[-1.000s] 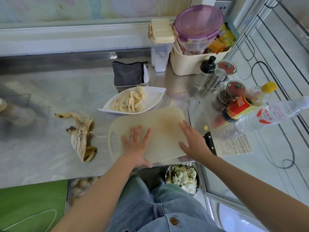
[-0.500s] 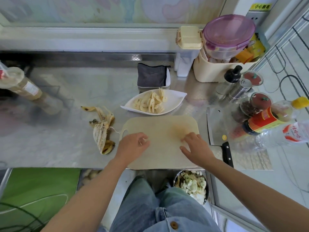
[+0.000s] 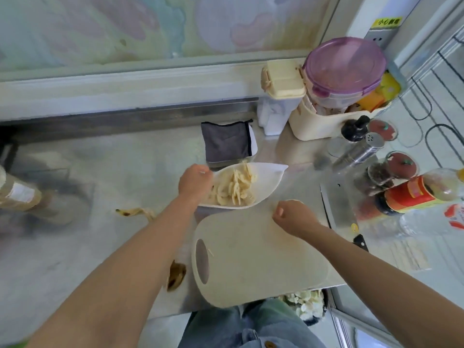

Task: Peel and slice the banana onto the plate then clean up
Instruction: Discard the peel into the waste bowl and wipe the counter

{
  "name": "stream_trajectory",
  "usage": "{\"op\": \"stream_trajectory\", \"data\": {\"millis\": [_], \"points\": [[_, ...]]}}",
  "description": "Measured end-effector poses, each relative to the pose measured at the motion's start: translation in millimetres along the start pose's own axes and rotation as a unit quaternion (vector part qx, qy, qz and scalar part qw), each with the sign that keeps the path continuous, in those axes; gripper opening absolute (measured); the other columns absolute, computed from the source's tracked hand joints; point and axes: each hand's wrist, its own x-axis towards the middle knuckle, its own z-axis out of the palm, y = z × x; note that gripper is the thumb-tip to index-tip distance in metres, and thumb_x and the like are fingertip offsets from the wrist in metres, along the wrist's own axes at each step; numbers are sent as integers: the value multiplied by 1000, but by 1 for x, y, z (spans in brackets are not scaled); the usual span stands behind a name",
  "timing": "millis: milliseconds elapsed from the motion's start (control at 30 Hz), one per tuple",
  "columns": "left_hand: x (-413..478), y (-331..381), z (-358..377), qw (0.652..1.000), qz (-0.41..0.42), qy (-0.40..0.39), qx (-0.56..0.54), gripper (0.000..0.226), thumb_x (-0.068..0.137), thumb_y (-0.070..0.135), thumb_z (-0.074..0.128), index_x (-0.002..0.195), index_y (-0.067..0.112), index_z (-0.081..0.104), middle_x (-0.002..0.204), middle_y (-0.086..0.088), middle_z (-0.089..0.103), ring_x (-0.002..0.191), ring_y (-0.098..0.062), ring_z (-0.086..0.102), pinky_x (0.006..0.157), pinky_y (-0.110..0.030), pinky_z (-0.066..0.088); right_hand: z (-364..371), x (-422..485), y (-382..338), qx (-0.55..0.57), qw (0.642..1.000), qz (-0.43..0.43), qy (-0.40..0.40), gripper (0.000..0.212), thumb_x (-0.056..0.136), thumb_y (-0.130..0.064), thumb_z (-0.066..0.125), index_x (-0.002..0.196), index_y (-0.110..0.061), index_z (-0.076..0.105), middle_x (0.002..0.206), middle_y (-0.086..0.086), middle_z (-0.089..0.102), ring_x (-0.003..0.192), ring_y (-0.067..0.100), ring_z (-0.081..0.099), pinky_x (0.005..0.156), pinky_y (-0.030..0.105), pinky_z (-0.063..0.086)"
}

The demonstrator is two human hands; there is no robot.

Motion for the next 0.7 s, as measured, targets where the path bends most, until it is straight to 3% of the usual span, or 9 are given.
{"op": "stream_trajectory", "data": {"millis": [100,167,267,333,433,533,700], "points": [[32,11,5,996,-48,-10,-70,43,90,30,54,128,10,50,122,-7,57,111,-29,56,95,-36,45,4,6,-1,20,999,21,-30,26,83,-42,61,91,-18,52,92,-3,56,84,18,54,69,29,42],[51,13,11,991,-77,-18,-104,54,88,38,55,131,7,47,126,-12,57,110,-33,58,95,-43,47,5,10,-2,36,998,35,-42,33,78,-44,67,88,-20,47,88,-4,52,80,17,51,63,28,36],[71,15,18,987,-105,2,-118,44,82,40,58,100,0,61,96,-16,66,80,-32,63,73,-36,53,5,17,-2,41,997,48,-55,36,75,-45,70,85,-20,47,87,-3,55,81,18,53,61,28,36],[75,20,17,983,-119,15,-142,29,82,34,62,80,5,59,73,-14,60,61,-27,54,60,-31,45,6,19,-1,45,996,54,-57,36,73,-45,72,84,-21,47,89,-2,57,82,18,54,62,28,37],[79,23,17,964,-161,-15,-212,15,83,19,69,83,6,61,63,-9,54,52,-21,46,56,-27,41,7,20,0,49,996,53,-57,37,73,-45,73,85,-20,48,91,0,59,84,19,55,64,29,38],[74,28,13,953,-155,-18,-259,11,84,14,66,83,5,61,65,-8,53,54,-17,46,61,-27,43,7,20,1,55,996,52,-49,37,72,-45,73,84,-21,48,93,0,59,87,20,55,66,30,40],[49,51,5,943,-8,5,-334,8,80,17,58,72,17,57,77,-3,56,80,-19,54,76,-36,47,5,21,4,72,995,47,-58,30,75,-42,72,77,-21,51,89,2,62,84,20,57,71,31,45]]}}
